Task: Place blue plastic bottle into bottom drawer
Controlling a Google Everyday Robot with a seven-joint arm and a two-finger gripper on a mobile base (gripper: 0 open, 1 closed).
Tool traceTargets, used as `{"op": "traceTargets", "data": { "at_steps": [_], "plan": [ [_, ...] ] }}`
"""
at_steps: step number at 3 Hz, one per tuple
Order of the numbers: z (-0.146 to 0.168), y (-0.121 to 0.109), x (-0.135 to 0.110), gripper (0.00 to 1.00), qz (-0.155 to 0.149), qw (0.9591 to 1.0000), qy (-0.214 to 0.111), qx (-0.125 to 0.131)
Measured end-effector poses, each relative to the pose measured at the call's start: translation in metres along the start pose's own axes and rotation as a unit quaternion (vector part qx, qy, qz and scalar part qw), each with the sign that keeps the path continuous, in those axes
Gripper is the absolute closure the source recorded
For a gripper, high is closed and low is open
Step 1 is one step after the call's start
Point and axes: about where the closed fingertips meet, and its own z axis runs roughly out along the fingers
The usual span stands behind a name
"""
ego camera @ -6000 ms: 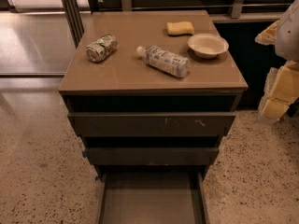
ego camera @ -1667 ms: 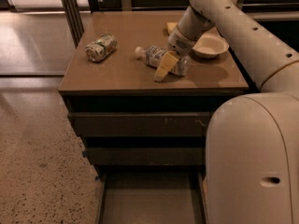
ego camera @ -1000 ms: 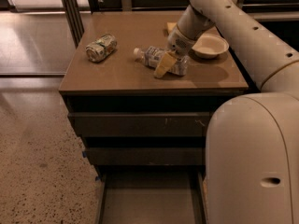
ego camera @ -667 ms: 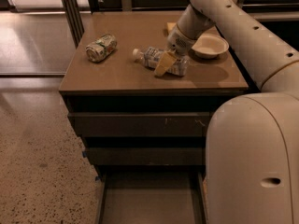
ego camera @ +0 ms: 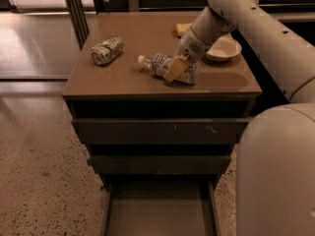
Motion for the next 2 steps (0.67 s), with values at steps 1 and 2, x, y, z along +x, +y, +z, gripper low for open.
{"op": "traceTargets", "data": {
  "at_steps": [1,2],
  "plan": [
    [-0.04,0.051,-0.013,1.0,0.002,0.9957,-0.092,0.0],
    [-0.085,0.106,-0.041,1.0,0.008,0.983,-0.18,0.034]
  ]
}}
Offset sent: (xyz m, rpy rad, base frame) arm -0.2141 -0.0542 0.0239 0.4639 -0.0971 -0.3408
